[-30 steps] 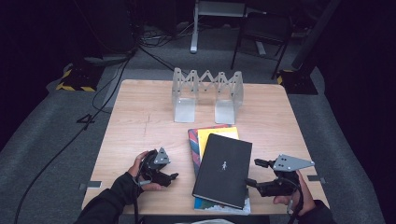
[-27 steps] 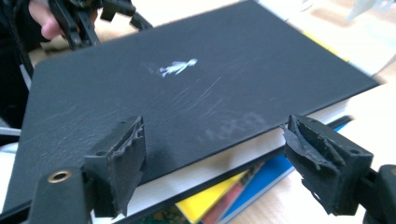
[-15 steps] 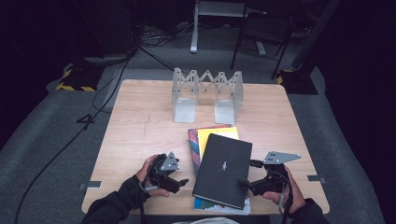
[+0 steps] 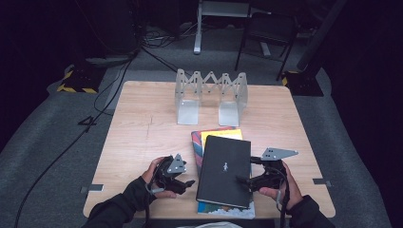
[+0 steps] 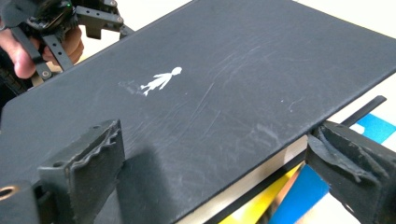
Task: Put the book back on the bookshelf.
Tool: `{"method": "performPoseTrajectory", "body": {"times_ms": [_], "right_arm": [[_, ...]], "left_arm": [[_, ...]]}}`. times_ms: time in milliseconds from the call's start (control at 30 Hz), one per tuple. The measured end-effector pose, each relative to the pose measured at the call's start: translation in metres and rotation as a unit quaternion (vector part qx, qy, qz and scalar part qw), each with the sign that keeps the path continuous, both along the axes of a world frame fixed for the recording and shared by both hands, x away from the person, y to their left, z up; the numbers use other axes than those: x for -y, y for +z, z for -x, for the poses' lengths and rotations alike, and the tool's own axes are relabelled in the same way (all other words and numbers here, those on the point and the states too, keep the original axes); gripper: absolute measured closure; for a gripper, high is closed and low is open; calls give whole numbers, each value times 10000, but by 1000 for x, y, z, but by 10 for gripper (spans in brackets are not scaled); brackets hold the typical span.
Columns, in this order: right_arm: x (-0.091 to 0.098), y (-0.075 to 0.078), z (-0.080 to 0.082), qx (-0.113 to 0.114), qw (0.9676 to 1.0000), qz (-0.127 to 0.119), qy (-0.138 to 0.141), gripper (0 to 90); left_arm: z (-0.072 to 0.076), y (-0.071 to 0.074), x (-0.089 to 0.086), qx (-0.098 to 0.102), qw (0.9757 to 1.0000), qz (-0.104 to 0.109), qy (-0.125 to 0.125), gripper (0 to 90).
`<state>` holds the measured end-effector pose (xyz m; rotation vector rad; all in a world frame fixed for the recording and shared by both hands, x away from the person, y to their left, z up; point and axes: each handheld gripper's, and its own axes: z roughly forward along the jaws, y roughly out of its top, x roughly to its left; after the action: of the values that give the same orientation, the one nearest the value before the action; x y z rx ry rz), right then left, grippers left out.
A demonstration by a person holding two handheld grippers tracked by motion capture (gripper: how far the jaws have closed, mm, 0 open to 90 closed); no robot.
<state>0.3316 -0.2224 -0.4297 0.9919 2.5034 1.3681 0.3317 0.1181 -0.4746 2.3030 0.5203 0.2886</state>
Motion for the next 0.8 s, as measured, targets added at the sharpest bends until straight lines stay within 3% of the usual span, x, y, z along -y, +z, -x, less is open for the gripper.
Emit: {"method": "performPoseTrajectory", "body": {"times_ms": [167, 433, 533, 700, 800], "right_arm": [[-5, 0, -10, -17, 10000, 4, 76, 52], [-10, 1, -23, -20, 9996, 34, 269, 52], [-12, 0, -28, 6, 9995, -21, 300, 56], [-16, 0, -35, 67, 9992, -8, 397, 62], [-20, 1, -40, 102, 9988, 9, 470, 72]], "left_arm": [[-4, 2, 6, 89, 9999, 22, -88, 343], [-16, 6, 10, 92, 9996, 252, -27, 335], [-20, 7, 10, 58, 9997, 218, -59, 311], [-26, 5, 7, -8, 9996, 248, 102, 312], [-28, 3, 6, 87, 9993, 263, 270, 311]]}}
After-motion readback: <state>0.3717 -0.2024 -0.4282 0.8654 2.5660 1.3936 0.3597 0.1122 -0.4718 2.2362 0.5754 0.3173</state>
